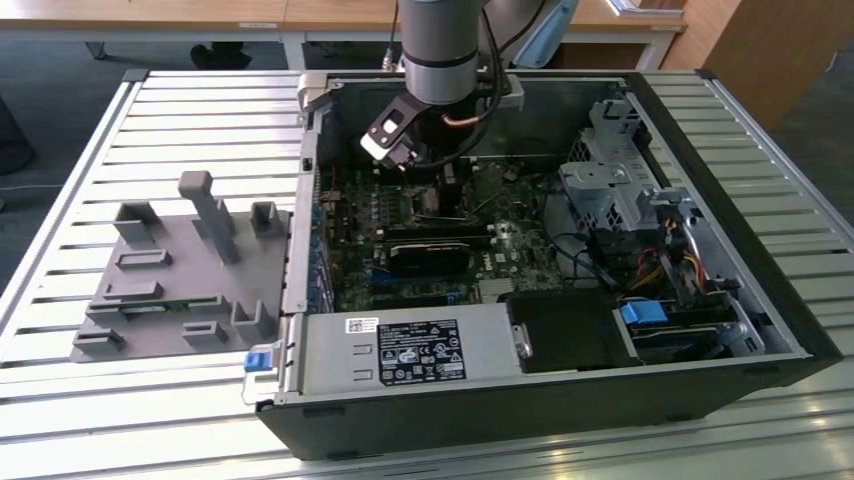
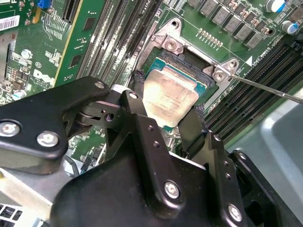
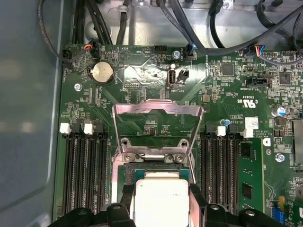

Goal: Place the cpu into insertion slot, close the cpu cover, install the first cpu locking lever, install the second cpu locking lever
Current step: 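Place the cpu into insertion slot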

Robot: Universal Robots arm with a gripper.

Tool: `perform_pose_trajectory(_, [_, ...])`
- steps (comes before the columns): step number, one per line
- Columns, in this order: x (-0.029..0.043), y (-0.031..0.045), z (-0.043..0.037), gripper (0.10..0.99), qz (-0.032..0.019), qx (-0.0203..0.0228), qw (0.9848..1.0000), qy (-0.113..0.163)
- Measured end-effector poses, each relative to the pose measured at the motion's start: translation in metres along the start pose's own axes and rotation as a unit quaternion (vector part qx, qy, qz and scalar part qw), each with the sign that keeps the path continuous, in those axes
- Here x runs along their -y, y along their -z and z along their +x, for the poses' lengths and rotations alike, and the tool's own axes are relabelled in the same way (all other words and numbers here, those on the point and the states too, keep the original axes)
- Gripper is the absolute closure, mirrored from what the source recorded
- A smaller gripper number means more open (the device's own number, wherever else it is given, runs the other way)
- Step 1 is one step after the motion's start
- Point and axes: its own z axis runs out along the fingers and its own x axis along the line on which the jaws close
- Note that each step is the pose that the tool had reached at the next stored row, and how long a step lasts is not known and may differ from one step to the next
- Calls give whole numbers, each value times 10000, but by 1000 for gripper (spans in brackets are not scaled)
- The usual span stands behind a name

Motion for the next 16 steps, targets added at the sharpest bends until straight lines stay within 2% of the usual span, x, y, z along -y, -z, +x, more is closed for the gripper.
perform_pose_trajectory(16, [7,-68,63,545,2,1,10000,-14])
